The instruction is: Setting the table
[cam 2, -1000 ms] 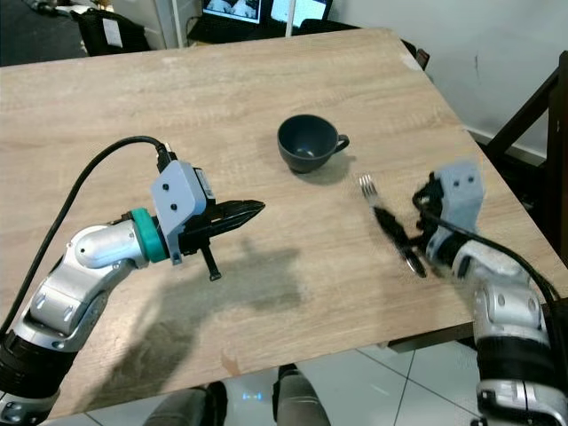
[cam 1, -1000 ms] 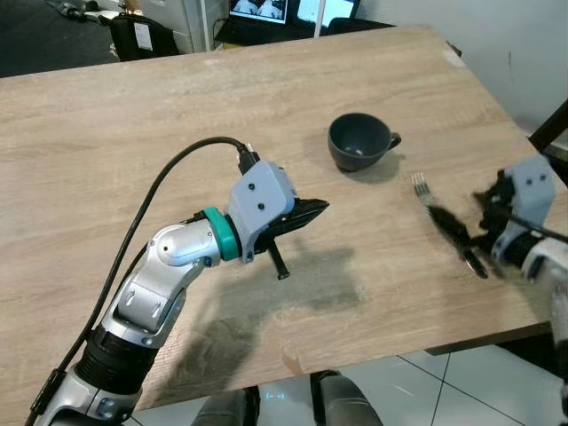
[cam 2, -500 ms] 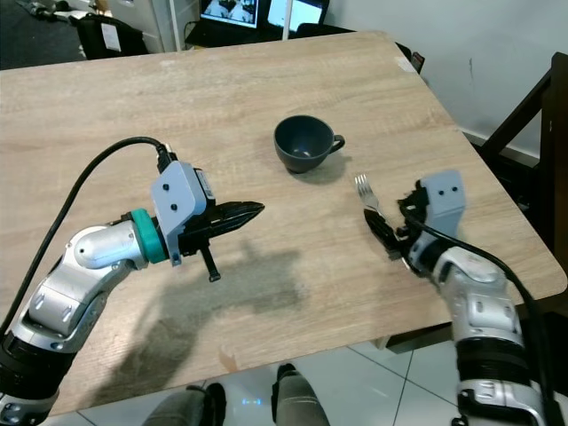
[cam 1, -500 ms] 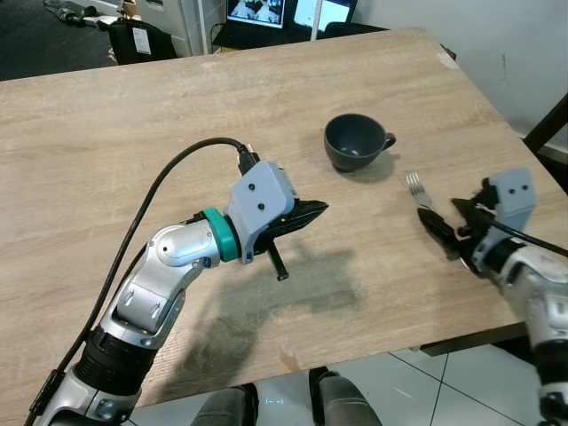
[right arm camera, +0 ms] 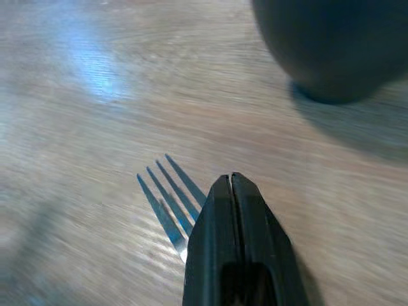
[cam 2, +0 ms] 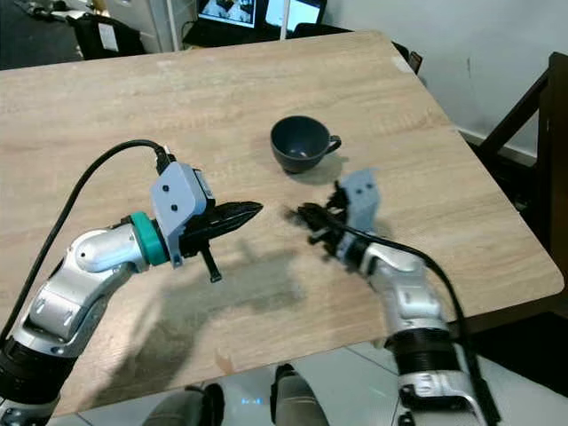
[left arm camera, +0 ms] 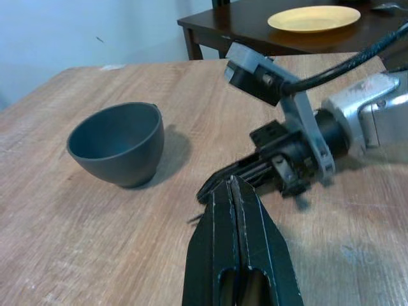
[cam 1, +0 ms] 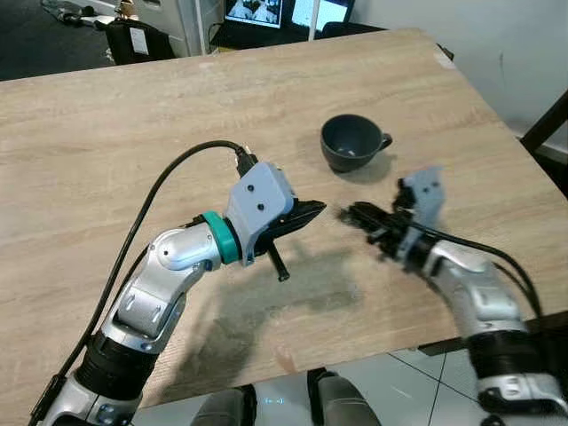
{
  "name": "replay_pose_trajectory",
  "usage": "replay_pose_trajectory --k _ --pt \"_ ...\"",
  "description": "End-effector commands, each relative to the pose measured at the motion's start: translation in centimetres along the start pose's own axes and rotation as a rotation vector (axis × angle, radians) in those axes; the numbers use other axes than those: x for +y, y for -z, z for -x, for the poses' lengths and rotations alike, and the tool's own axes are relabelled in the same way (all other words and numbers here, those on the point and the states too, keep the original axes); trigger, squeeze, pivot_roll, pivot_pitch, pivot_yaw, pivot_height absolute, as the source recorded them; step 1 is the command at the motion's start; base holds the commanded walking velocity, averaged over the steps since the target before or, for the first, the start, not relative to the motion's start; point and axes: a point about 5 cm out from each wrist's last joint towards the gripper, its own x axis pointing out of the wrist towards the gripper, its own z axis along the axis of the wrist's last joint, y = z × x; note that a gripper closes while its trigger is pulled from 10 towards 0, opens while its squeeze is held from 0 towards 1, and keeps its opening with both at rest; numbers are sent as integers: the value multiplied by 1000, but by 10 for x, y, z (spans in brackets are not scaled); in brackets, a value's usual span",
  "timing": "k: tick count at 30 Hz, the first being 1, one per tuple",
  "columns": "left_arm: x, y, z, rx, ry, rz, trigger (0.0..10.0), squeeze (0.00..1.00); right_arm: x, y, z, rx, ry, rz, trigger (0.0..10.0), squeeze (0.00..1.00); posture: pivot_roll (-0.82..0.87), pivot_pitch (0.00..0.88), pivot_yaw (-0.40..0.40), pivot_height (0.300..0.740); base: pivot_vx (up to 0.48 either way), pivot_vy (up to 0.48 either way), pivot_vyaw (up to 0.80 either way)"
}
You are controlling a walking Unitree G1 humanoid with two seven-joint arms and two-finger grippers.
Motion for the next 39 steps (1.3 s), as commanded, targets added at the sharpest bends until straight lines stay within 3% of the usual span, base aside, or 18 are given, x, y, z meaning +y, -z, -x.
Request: replay_pose_trajectory --k 1,4,5,6,7,8,13,16,19,22,23,25,27,29,32,39 --pt "-3 2 2 12 1 3 10000 0 13 33 -5 126 -15 -78 0 0 -52 162 78 740 0 0 0" --pt "-3 2 2 14 -3 4 10000 0 28 32 -13 110 -52 -74 0 0 -51 157 77 740 0 0 0" --pt "-3 2 2 14 -4 5 10000 0 31 32 -15 103 -53 -73 1373 0 -51 157 77 740 0 0 0" --pt "-3 2 2 14 -4 5 10000 0 31 32 -15 103 -53 -73 1373 0 -51 157 77 740 0 0 0" --pt "-3 3 2 15 -5 5 10000 0 32 31 -16 99 -50 -73 4902 0 -54 157 77 740 0 0 0" --pt "-4 3 2 15 -6 5 10000 0 33 29 -17 81 -43 -51 10000 0 -53 156 77 740 0 0 0" --pt "-4 3 1 13 -8 7 10000 0 25 3 -11 -52 -18 6 10000 0 -58 153 78 740 0 0 0" --pt "-5 4 1 15 -6 9 10000 0 10 -26 3 -179 6 27 10000 0 -66 152 79 740 0 0 0" --pt "-5 4 1 17 -3 11 10000 0 4 -38 14 -211 3 83 10000 0 -67 152 79 740 0 0 0" --pt "-6 5 3 24 7 11 10000 0 -1 -46 32 -180 -37 238 10000 0 -69 156 83 740 0 0 0" --pt "-6 5 3 24 7 11 10000 0 -1 -46 32 -180 -37 238 10000 0 -69 156 83 740 0 0 0" --pt "-7 8 5 47 30 13 10000 0 -2 -43 53 -75 -141 398 10000 0 -69 159 89 740 0 0 0" --pt "-9 14 6 80 51 57 10000 0 -2 -29 66 63 -240 484 10000 0 -70 161 98 740 0 0 0" --pt "-11 20 8 104 65 81 10000 0 -5 -18 70 156 -269 526 10000 0 -73 162 104 740 0 0 0" --pt "-13 22 9 115 77 76 10000 0 -11 -13 68 211 -247 560 10000 0 -71 163 107 740 0 0 0" --pt "-13 19 8 103 68 78 10000 0 -26 -19 56 167 -116 556 10000 0 -60 163 107 740 0 0 0"
